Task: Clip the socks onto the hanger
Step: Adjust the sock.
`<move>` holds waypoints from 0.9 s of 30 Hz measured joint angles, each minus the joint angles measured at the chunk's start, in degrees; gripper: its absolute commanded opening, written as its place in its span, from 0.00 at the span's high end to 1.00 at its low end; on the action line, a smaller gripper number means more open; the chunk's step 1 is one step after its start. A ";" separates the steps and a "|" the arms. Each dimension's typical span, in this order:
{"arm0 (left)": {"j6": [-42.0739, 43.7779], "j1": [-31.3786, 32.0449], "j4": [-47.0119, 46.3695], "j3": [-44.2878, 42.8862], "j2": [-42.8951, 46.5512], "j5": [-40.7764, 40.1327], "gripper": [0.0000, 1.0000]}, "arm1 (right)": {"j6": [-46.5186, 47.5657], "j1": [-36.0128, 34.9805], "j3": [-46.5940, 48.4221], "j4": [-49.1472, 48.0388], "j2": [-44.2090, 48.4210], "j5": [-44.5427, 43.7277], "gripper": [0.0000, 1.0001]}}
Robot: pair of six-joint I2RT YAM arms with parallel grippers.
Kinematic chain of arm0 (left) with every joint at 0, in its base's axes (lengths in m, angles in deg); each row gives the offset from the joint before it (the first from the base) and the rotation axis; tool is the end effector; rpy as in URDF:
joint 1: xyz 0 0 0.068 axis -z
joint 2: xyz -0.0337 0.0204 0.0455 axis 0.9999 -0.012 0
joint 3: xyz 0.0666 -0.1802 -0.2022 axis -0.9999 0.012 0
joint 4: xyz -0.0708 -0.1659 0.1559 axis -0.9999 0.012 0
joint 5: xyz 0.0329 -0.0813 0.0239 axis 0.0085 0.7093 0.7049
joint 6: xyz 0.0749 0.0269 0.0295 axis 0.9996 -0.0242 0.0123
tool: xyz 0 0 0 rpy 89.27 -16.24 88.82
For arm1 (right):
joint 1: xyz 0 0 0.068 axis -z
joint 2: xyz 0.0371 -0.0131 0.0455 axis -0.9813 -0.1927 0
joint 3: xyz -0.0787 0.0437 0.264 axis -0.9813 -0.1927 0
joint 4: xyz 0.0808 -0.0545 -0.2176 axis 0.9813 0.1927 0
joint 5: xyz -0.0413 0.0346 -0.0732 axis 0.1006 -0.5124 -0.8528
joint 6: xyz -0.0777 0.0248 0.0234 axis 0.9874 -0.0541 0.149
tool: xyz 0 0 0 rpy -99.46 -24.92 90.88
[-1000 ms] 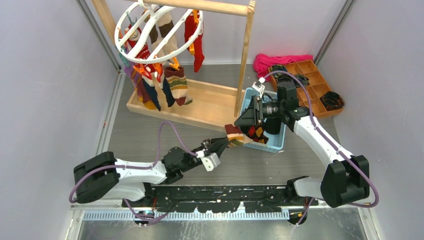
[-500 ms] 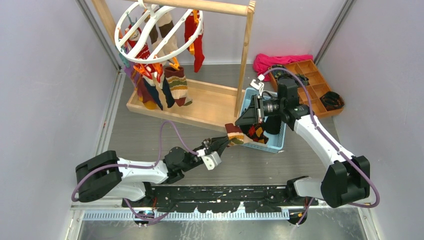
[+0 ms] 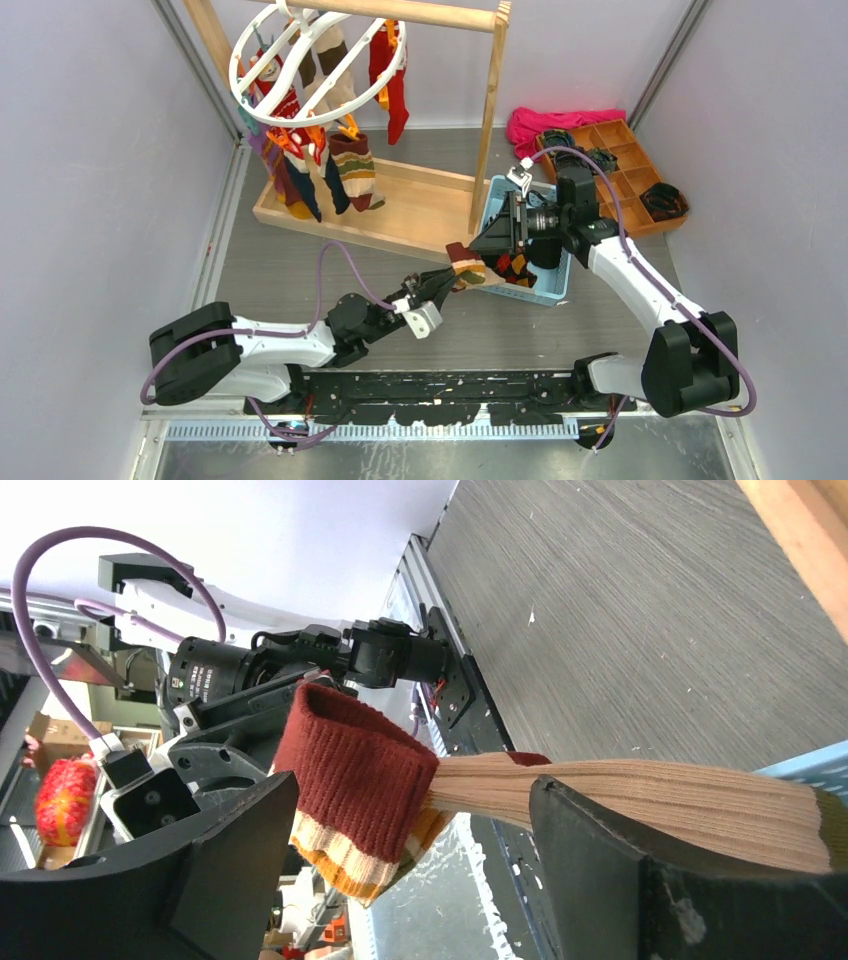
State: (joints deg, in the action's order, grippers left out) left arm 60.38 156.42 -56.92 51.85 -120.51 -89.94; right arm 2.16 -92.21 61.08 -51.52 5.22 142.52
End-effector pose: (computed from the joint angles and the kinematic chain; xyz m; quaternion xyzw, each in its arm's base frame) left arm 0.1036 -0.2417 0.2877 0.4349 0.3808 -0.2430 0.7790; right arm 0.2288 0.1258 0.2956 -0.1593 0.7521 0.6122 0.1850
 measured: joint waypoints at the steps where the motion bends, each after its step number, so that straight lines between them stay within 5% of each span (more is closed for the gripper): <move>1: 0.17 0.00 -0.02 -0.15 -0.02 0.02 1.00 | -0.81 -0.09 -0.31 -0.37 -0.07 -0.09 0.12; 7: 0.31 0.00 -1.05 -2.19 -2.01 0.04 1.00 | -3.80 -1.44 -0.44 -3.13 -0.33 -0.04 0.32; 10: 0.35 0.00 -1.44 -2.60 -3.08 0.04 1.00 | -4.74 -1.88 -0.42 -3.82 -0.39 0.61 0.57; 15: 0.28 0.00 -2.16 -2.64 -4.02 0.02 1.00 | -5.62 -1.99 0.52 -4.31 -0.42 2.01 0.84; 24: -0.83 0.00 -3.21 -2.49 -4.07 -0.63 0.98 | -3.98 -1.31 5.57 -3.48 -0.35 4.46 0.95; 27: -2.23 0.00 -3.50 -1.66 -4.07 -1.01 0.80 | 0.96 -0.76 8.79 1.62 -0.28 4.48 0.96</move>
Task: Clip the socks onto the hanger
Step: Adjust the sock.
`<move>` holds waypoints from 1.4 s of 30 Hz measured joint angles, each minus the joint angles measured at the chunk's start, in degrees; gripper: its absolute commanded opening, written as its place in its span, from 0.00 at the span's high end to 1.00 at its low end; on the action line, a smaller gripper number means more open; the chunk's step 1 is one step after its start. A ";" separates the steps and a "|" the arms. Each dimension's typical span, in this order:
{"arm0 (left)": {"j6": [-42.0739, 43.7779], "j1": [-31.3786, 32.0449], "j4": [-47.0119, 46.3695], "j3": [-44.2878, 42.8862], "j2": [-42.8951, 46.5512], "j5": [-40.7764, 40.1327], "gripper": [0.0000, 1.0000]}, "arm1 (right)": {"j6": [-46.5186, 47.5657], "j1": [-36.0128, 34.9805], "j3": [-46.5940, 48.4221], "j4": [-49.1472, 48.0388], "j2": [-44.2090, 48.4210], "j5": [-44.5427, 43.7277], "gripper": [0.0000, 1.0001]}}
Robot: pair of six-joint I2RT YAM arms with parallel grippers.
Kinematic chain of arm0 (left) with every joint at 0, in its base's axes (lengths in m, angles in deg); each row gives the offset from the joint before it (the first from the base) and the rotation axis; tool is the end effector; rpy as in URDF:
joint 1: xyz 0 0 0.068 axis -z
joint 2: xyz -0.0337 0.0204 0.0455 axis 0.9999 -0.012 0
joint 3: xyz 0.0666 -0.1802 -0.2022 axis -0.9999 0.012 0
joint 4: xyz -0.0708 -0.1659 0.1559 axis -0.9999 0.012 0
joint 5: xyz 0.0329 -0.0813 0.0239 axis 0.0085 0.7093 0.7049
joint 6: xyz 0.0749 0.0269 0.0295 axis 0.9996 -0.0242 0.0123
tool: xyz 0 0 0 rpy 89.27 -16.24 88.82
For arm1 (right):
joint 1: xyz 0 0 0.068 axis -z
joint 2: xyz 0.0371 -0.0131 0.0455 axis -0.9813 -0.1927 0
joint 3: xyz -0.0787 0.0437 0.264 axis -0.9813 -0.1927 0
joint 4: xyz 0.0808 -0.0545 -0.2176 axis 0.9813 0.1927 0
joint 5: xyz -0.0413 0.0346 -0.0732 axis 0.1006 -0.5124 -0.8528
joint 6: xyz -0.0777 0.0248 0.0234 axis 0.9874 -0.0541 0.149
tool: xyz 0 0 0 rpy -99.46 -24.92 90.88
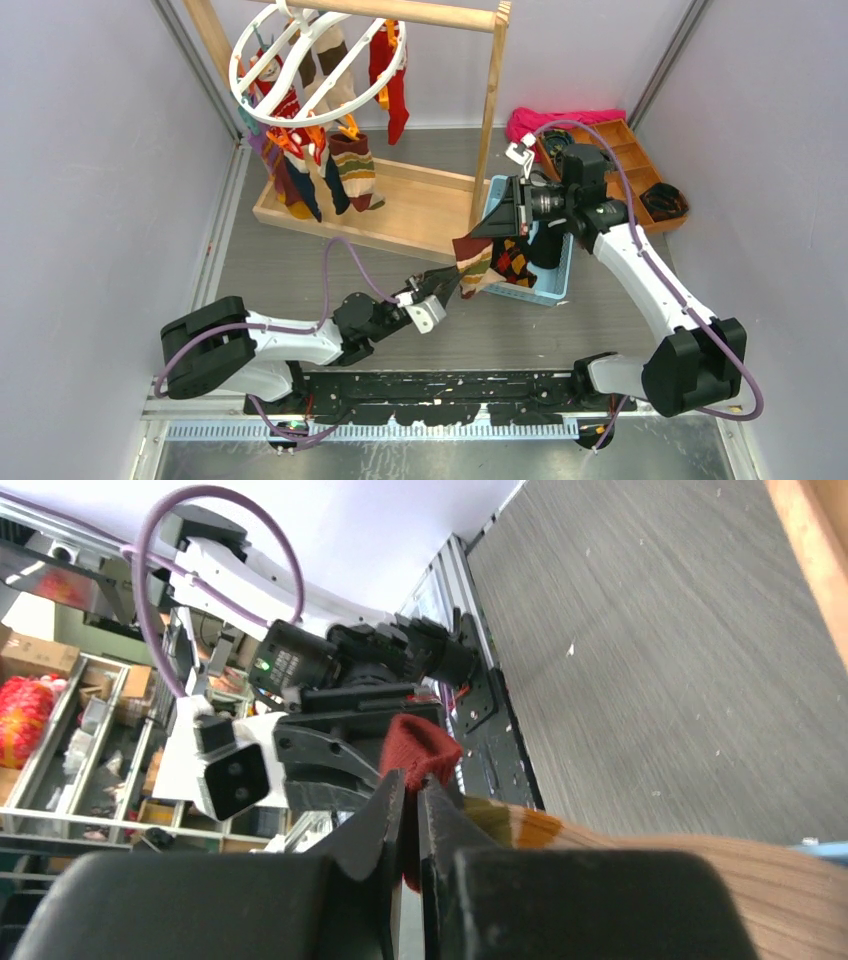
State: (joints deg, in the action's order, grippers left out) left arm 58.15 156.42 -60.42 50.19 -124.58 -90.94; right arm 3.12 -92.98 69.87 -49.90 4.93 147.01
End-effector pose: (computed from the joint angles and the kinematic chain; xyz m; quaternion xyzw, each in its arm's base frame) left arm 0.1093 -0.2520 0.2879 0.4168 0.3893 -0.2552 0.7808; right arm 0.2294 0.1314 0.3428 -0.2232 0.7122 0.6316 0.2100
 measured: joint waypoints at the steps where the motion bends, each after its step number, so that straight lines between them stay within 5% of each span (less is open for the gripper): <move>1: -0.83 0.00 0.00 0.35 0.02 -0.07 0.75 | 2.03 0.09 1.42 2.29 0.00 -0.04 0.96; 13: -17.18 0.00 0.68 3.89 5.95 -2.19 0.38 | 24.94 0.33 12.33 24.90 1.18 -0.72 0.99; 25: -42.53 -0.02 10.80 -0.79 15.23 -3.58 0.44 | 44.72 0.33 17.97 40.44 1.16 0.44 0.99; 42: -52.30 -0.04 7.96 -5.03 4.79 -3.56 0.54 | 47.95 0.33 17.97 42.07 1.16 0.98 0.99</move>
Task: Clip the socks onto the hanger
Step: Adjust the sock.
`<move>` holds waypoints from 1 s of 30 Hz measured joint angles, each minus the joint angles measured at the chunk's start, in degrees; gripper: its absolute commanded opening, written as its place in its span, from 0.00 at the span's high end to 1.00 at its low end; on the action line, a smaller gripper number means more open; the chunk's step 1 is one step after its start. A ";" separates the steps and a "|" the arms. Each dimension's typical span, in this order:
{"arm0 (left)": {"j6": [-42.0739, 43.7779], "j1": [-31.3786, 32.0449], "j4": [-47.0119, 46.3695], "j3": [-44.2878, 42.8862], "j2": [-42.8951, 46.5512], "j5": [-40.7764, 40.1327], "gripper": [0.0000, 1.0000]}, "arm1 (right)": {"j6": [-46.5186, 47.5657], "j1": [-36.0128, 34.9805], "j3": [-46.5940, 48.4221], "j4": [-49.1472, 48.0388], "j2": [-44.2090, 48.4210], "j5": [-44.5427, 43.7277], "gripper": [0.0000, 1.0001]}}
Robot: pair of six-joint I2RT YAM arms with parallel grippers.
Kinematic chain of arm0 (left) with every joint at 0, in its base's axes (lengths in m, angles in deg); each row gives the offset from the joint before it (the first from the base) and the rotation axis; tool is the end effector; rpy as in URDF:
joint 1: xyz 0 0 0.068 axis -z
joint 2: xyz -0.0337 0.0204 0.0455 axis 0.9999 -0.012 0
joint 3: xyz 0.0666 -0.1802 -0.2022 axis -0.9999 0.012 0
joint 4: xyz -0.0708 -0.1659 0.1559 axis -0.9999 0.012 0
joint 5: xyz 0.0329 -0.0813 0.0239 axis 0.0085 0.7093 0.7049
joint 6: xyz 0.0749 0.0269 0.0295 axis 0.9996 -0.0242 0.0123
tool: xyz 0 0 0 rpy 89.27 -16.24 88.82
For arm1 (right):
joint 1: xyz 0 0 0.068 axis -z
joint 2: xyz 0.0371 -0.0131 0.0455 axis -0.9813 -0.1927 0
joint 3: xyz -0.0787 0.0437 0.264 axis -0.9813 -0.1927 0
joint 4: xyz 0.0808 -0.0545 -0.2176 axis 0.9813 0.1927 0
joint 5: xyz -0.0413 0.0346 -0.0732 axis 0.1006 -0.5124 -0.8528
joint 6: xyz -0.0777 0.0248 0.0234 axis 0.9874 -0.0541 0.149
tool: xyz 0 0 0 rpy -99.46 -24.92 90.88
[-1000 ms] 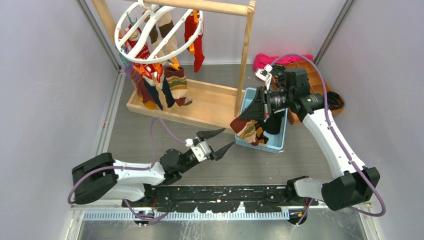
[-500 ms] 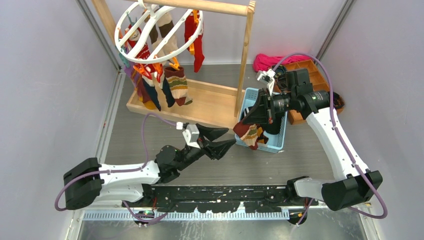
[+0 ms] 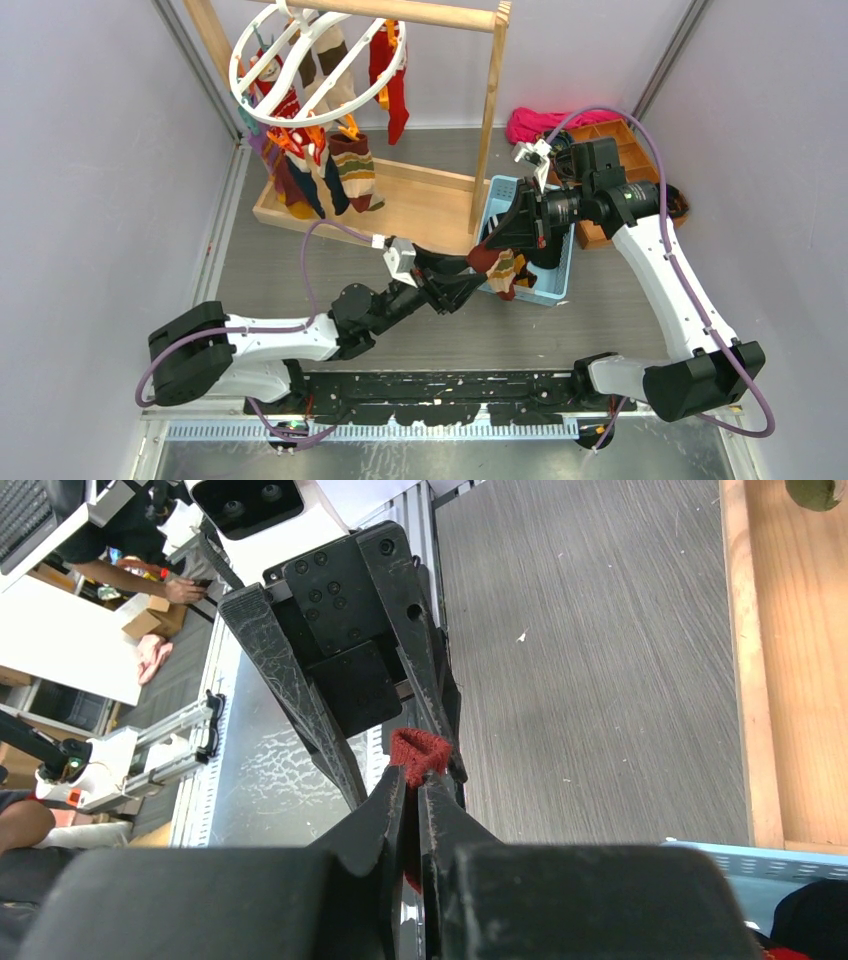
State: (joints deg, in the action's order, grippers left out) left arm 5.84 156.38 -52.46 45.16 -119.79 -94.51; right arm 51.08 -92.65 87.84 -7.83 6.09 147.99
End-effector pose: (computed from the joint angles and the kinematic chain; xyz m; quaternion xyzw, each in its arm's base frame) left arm 0.1128 -0.2479 0.3187 0.1729 0.5301 -0.5668 0.6065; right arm 0.1878 0.1200 0.3854 -0.4097 0.6550 0.5555 0.3076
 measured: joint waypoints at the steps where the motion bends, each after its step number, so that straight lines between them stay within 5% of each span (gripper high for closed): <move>1: -0.22 0.00 -0.33 -0.17 -0.33 0.00 0.56 | 0.09 0.00 0.00 0.00 0.00 0.07 0.99; 6: -0.68 0.00 -0.92 -1.29 -1.75 0.02 0.66 | 0.33 0.00 0.00 0.15 0.02 0.26 0.99; 10: -0.35 0.00 -1.03 -1.66 -2.27 -0.35 0.96 | 0.66 0.00 -0.02 0.17 0.04 0.35 0.99; 13: 0.72 0.00 -1.01 -1.66 -2.29 -0.94 1.00 | 0.87 0.00 -0.02 0.20 0.26 0.35 0.97; 14: 1.16 0.00 -1.01 -1.66 -2.27 -1.01 1.00 | 0.96 0.00 -0.02 0.22 0.37 0.35 0.95; 19: 7.58 -0.02 -0.92 -0.81 -1.29 -0.15 1.00 | 0.92 0.02 0.00 1.01 0.92 -0.63 0.42; 21: 12.72 -0.07 0.39 0.94 1.09 1.07 1.00 | 1.77 0.31 0.35 2.25 1.18 -2.32 0.31; 30: 37.66 -0.07 22.93 3.91 21.68 3.17 1.00 | 17.53 1.46 10.69 15.26 1.75 -9.27 0.24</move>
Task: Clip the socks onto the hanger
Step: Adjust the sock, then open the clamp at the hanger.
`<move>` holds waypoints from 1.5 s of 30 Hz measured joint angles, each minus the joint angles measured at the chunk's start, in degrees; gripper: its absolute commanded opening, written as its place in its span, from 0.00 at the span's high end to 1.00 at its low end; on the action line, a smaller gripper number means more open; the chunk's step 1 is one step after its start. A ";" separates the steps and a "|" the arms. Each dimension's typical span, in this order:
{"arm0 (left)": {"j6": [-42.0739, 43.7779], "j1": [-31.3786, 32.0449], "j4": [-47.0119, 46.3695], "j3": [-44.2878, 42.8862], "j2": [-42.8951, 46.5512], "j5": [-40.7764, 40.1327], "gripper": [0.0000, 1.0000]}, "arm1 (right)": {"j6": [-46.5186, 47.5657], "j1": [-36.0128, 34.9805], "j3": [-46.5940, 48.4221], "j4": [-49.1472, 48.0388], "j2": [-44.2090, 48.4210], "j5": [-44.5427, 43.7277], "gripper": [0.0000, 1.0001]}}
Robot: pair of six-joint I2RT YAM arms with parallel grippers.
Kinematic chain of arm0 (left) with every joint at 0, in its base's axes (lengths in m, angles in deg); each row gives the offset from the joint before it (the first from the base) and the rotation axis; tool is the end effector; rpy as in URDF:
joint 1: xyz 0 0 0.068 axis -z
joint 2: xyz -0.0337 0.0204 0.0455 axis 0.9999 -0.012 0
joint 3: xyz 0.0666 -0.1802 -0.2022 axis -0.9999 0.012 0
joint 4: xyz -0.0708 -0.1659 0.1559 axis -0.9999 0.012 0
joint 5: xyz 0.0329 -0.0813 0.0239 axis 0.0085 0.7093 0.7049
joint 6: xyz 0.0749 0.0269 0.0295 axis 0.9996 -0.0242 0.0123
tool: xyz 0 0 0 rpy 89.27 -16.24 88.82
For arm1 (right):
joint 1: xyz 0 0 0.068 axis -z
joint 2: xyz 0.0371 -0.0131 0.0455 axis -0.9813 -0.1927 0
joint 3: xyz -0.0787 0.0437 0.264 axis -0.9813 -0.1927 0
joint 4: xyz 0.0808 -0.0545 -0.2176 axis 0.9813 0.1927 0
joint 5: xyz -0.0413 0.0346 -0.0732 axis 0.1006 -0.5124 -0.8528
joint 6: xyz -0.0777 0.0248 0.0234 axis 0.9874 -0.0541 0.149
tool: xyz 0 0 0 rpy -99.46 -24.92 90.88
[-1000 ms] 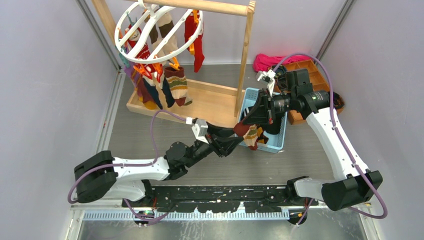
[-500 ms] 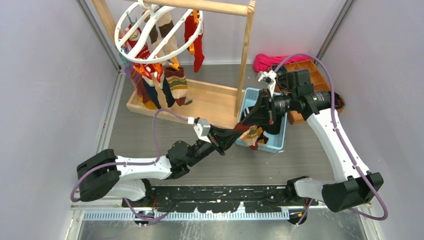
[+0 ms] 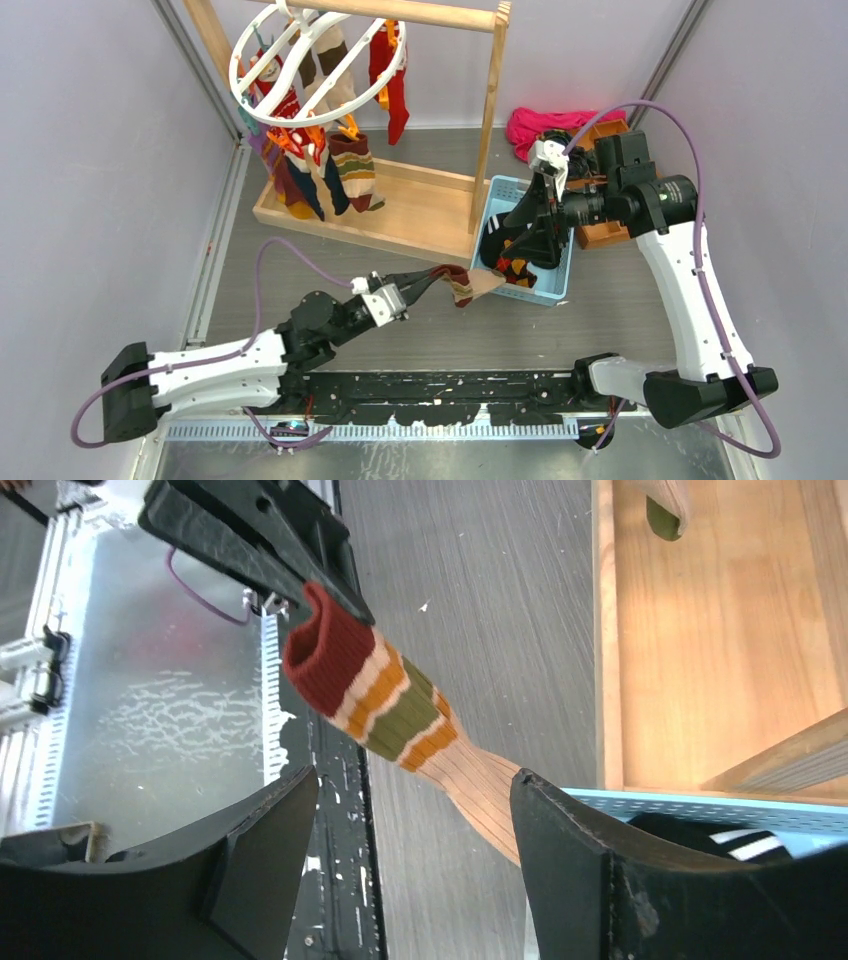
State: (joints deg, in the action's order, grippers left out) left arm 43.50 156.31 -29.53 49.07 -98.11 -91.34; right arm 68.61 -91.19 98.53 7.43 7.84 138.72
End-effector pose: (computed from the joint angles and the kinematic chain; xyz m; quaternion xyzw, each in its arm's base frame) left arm 0.0856 -0.1935 0.3228 0.3767 0.4589 -0.3424 0.7282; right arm 0.1653 0.1054 0.4147 -0.4834 0.6522 0.4417 0.3819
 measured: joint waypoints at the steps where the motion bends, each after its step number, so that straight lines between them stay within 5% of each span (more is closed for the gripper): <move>1: 1.73 0.00 2.27 -0.02 2.05 -0.07 1.00 | 2.12 -0.04 0.85 1.53 0.00 -0.35 0.24; 15: 7.87 0.00 34.18 -17.88 17.66 -8.31 1.00 | 12.09 -9.05 12.26 6.36 -6.73 -9.79 0.23; 24: 3.67 0.00 37.92 -10.75 20.37 -12.33 1.00 | 2.21 -7.98 14.03 -6.21 -10.56 -15.10 0.18; 31: -1.22 0.00 38.58 -2.99 25.14 -14.36 1.00 | -14.58 5.03 7.23 -25.90 -10.49 -9.97 0.15; 38: -3.02 0.00 38.16 -2.21 27.63 -15.96 1.00 | -19.41 6.40 3.48 -34.42 -12.94 -9.46 0.13; 45: -4.07 0.00 37.62 -0.20 27.54 -16.33 1.00 | -21.11 6.36 3.93 -39.43 -15.96 -8.46 0.01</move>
State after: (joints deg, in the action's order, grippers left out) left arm 39.44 156.31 8.08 48.88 -70.57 -107.66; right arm 47.49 -84.83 102.46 -32.00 -8.12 130.26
